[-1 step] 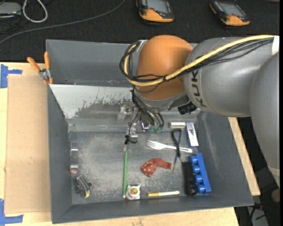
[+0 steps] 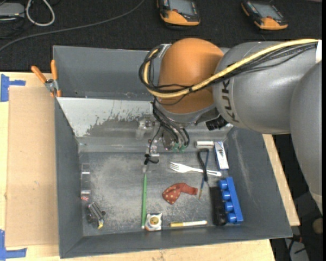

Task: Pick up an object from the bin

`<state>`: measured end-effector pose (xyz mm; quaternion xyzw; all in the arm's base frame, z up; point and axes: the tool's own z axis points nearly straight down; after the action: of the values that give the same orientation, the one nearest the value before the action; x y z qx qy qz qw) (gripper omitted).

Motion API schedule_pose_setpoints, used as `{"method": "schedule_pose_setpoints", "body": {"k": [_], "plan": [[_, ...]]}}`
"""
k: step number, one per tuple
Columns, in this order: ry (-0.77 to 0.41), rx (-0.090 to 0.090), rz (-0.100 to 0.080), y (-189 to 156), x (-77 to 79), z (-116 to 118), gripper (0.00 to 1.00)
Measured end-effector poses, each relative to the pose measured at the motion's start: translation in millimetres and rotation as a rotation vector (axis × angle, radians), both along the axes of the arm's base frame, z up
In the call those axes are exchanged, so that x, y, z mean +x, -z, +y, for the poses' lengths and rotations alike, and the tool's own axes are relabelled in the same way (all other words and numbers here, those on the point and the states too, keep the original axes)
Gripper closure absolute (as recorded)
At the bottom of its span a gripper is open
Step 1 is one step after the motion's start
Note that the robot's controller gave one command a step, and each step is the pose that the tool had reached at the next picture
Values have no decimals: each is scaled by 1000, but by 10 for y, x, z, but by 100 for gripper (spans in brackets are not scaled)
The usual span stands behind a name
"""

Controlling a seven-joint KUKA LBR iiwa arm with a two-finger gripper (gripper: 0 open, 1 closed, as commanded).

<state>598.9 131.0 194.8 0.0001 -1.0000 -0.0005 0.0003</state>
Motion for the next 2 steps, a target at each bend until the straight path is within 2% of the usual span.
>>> {"method": "schedule_pose_setpoints", "body": {"k": [1, 2], "plan": [[-144, 0, 1, 739, 47, -534, 0], [-130, 2, -13, 592, 197, -940, 0]]}}
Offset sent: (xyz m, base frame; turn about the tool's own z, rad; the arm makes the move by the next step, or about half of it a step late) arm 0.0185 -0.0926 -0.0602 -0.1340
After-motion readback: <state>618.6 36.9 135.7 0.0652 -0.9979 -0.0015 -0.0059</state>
